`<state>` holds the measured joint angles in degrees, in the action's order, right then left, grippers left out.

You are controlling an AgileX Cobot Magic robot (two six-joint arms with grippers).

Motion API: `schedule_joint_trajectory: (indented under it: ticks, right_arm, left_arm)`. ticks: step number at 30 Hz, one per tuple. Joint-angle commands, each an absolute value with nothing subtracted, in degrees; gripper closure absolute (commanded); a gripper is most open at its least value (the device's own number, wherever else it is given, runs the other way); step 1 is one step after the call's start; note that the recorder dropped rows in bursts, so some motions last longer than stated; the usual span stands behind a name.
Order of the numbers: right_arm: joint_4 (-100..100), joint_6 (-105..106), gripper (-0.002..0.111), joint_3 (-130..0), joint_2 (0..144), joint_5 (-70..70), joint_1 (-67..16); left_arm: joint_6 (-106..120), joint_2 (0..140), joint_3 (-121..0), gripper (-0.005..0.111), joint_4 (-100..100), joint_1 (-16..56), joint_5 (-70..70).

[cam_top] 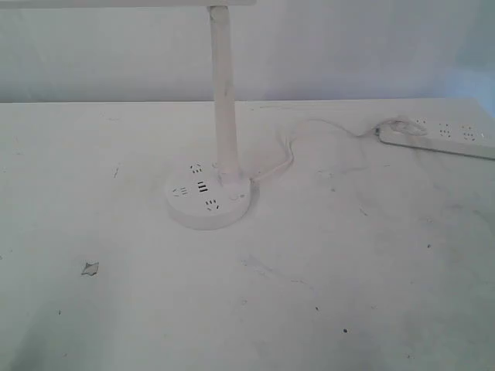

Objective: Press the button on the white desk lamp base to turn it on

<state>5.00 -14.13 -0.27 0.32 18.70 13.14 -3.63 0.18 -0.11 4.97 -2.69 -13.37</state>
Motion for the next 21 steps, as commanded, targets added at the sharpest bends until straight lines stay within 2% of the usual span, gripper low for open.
schedule_joint_trajectory:
  ticks: [1,16,21]
  right_arm:
    - [5.44,-14.02,0.108,0.00,0.00,17.97,13.21]
    - [5.44,-14.02,0.108,0.00,0.00,17.77,13.21]
    - [4.94,-14.25,0.108,0.00,0.00,8.76,13.21]
  left_arm:
    - [-3.65,0.00,0.00,0.107,4.98,-2.70,-13.29]
    - [-3.65,0.00,0.00,0.107,4.98,-2.70,-13.29]
    - [-3.65,0.00,0.00,0.107,4.98,-2.70,-13.29]
